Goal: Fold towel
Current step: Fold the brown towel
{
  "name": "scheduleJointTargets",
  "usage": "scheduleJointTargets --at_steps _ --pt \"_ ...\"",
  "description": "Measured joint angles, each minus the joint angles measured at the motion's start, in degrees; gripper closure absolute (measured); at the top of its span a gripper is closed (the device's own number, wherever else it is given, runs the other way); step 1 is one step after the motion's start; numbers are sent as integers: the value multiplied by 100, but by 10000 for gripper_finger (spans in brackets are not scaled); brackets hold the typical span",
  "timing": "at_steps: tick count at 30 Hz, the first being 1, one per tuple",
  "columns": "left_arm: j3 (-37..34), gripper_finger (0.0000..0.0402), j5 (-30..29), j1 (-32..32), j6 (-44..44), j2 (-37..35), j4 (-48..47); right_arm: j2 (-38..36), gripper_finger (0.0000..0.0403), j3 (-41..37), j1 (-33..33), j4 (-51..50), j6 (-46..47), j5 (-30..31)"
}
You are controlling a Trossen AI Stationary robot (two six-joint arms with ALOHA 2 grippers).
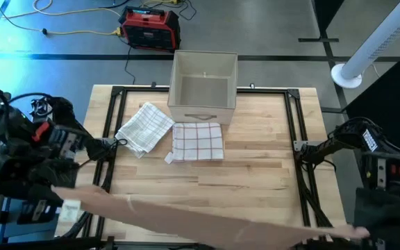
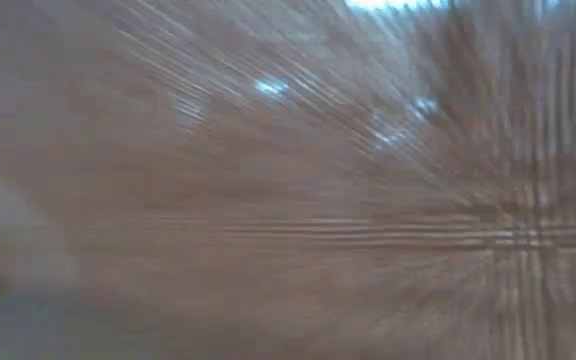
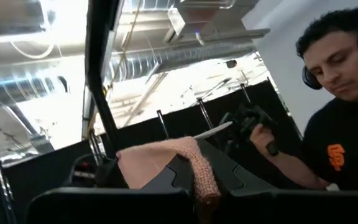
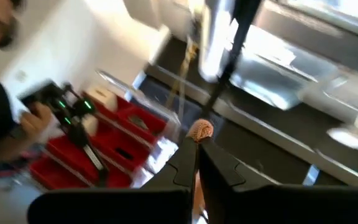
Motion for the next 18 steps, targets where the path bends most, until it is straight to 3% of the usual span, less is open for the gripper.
scheduleJointTargets --at_steps 4,7,10,15,18 --pt "141 402 -1033 108 119 -27 -383 0 403 2 50 -3 -45 1174" --pt "145 402 -2169 279 146 -11 -925 0 403 -39 17 -6 119 2677" --pt "142 402 -2929 509 164 -5 -1724 -4 403 -178 -243 -146 411 4403" --pt "142 402 -3264 1122 -111 -9 -2910 -48 403 -245 -646 -2374 2442 5308" --pt "140 402 -3196 1606 -248 -5 -3531 -83 403 -245 -748 -4072 4062 5390"
